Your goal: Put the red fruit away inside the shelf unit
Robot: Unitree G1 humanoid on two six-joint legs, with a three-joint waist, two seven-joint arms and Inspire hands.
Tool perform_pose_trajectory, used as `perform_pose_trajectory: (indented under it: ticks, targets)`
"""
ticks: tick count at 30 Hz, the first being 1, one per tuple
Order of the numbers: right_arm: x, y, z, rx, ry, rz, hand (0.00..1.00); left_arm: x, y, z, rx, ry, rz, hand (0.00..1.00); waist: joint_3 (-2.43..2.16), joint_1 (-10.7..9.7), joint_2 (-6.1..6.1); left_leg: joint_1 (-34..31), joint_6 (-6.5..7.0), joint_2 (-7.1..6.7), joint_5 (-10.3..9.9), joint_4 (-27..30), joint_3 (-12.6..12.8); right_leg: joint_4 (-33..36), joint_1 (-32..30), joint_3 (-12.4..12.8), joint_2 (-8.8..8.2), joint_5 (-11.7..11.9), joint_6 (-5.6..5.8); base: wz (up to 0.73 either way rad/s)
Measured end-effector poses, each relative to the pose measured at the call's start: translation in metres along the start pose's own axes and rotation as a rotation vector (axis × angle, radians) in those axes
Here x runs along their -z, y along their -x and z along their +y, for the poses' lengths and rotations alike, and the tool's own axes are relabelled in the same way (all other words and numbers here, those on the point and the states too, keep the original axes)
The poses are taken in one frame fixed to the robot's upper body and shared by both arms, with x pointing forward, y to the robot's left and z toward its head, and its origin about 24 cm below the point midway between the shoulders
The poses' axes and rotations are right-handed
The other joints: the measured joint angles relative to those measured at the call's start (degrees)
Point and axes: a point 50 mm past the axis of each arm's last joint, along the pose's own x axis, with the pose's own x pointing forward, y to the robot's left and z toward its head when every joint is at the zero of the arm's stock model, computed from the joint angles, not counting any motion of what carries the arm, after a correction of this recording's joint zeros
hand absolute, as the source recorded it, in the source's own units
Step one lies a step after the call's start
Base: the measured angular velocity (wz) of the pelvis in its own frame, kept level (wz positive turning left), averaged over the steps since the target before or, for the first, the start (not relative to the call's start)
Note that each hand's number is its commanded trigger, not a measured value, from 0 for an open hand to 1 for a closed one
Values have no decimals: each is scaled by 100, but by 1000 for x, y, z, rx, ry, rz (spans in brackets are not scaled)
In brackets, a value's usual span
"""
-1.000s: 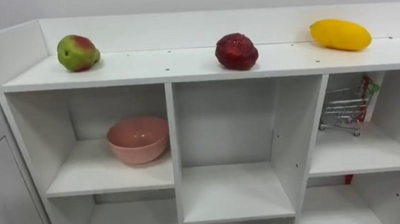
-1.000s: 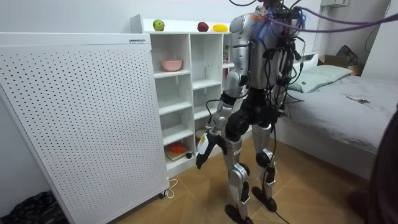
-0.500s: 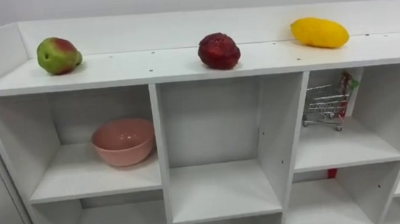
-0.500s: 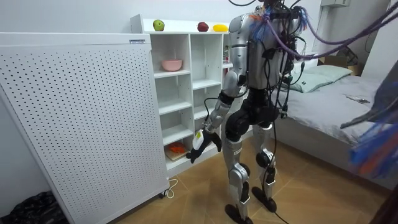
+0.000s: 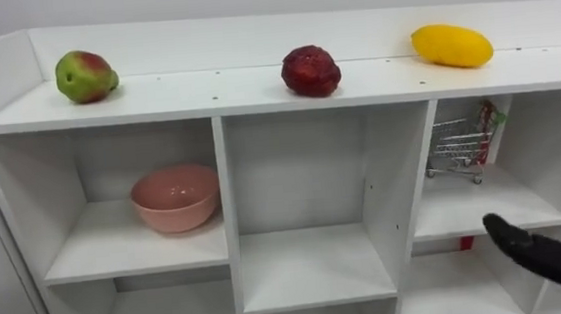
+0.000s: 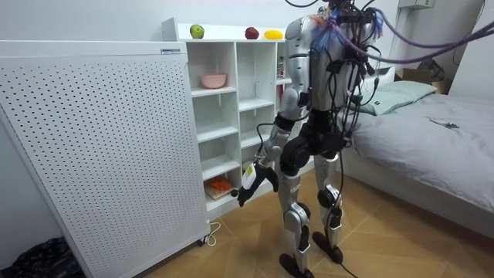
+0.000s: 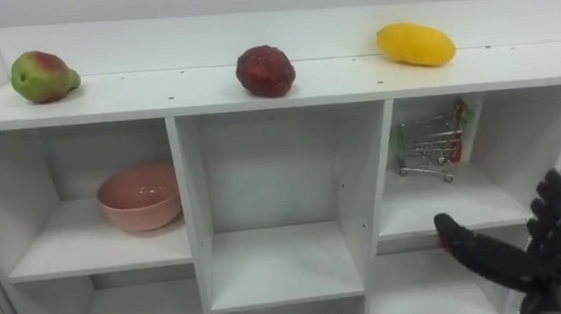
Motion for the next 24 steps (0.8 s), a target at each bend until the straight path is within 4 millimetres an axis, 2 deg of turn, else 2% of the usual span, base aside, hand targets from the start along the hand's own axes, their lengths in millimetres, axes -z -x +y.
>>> perform_pose_trajectory:
  ticks: [4, 7, 13, 16, 21, 24]
  targets:
    - [-30, -5, 7, -35, -18, -142, 0, -1, 0, 0, 1, -7, -15, 0, 29, 22, -61, 0, 0, 1, 3, 8, -21, 9, 13, -34, 0, 0, 0, 2]
    - [-39, -8, 12, -46, -4, -200, 0, -2, 0, -1, 5, -17, -24, 0, 58, 71, -138, 0, 0, 2, 2, 9, -31, 11, 12, -39, 1, 0, 0, 0]
    - [-60, -16, 36, -106, -39, -286, 0, -20, -2, 0, 21, -24, -77, 0, 53, 310, -152, -71, 0, 1, 2, -3, -31, 23, -71, -111, 1, 0, -1, -1]
    - [-68, -18, 45, -128, -49, -323, 0, -26, -3, 2, 16, -23, -94, 0, 42, 356, -165, -112, 0, -5, 2, 7, -70, 11, -101, -133, 0, 0, 0, 7]
    - [-82, -24, 53, -146, -67, -371, 0, -25, -4, 2, 15, -30, -88, 0, 41, 475, -167, -110, 1, -9, 3, -10, -125, 7, -97, -197, -4, 0, 0, 7]
    - [-94, -29, 53, -167, -44, -415, 0, -24, -4, 2, 19, -32, -82, 0, 40, 483, -182, -89, 1, -23, 4, -12, -317, 0, -29, -204, -4, 0, 0, 17]
